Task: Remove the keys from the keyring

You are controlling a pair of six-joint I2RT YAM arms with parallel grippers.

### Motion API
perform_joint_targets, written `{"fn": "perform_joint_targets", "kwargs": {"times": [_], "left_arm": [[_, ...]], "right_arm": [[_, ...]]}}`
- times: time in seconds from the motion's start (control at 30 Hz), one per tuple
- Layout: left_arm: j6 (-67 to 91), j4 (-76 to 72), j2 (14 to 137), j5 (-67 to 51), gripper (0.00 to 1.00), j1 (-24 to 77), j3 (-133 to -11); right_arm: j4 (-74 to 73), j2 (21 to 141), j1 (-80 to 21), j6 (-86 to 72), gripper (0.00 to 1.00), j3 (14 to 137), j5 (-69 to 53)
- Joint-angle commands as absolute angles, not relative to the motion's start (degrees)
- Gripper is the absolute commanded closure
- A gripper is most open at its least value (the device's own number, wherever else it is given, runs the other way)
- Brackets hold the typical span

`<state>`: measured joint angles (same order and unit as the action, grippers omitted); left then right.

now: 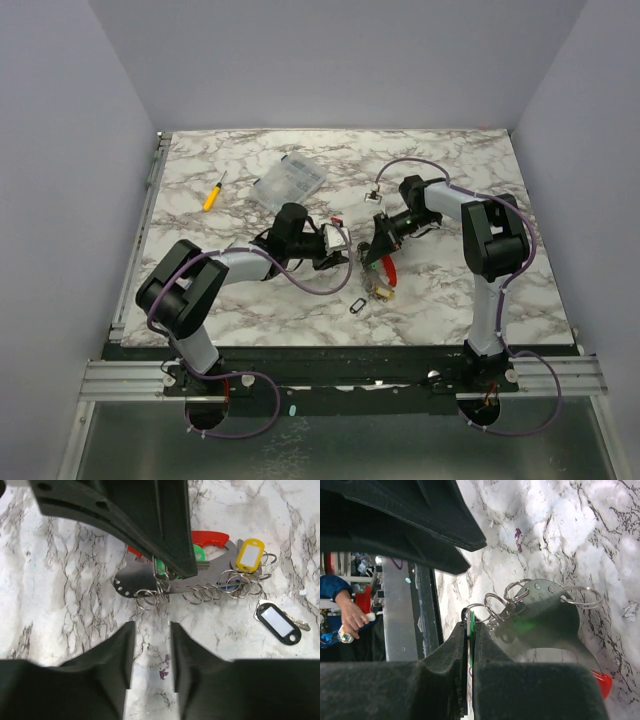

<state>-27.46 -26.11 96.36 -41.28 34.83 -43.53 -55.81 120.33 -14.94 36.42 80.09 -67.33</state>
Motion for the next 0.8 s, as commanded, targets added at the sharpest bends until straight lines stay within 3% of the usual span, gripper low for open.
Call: {"fn": "perform_joint_targets", "kwargs": {"times": [0.0, 0.3, 0.47, 0.6, 0.77], "left_arm": [[-35.93, -18.39, 96.96, -41.45, 0.54, 37.39, -46.41], [-34.38, -20.90, 100.10, -37.69, 0.47, 41.13, -49.61], [-34.19, -21.15, 101.89, -35.28, 0.59, 42.08, -50.87], [-34.17, -21.23, 102.17, -33.59, 0.80, 42.08, -50.54], [-35.37, -20.44, 101.27, -33.09, 0.80, 42.05, -49.01]], "right_arm": [[-57.91, 120.08, -15.14, 38.49, 0.99, 81.52, -69.29], [-59.05, 118.19, -15.95, 39.09, 0.99, 80.58, -69.68], [-60.16, 117.71, -16.16, 40.18, 0.99, 80.59, -70.47], [-61.63, 117.11, -16.17, 41.42, 0.99, 80.51, -70.73], [-63.22, 116.48, -16.09, 42.12, 0.99, 81.14, -70.65]]}}
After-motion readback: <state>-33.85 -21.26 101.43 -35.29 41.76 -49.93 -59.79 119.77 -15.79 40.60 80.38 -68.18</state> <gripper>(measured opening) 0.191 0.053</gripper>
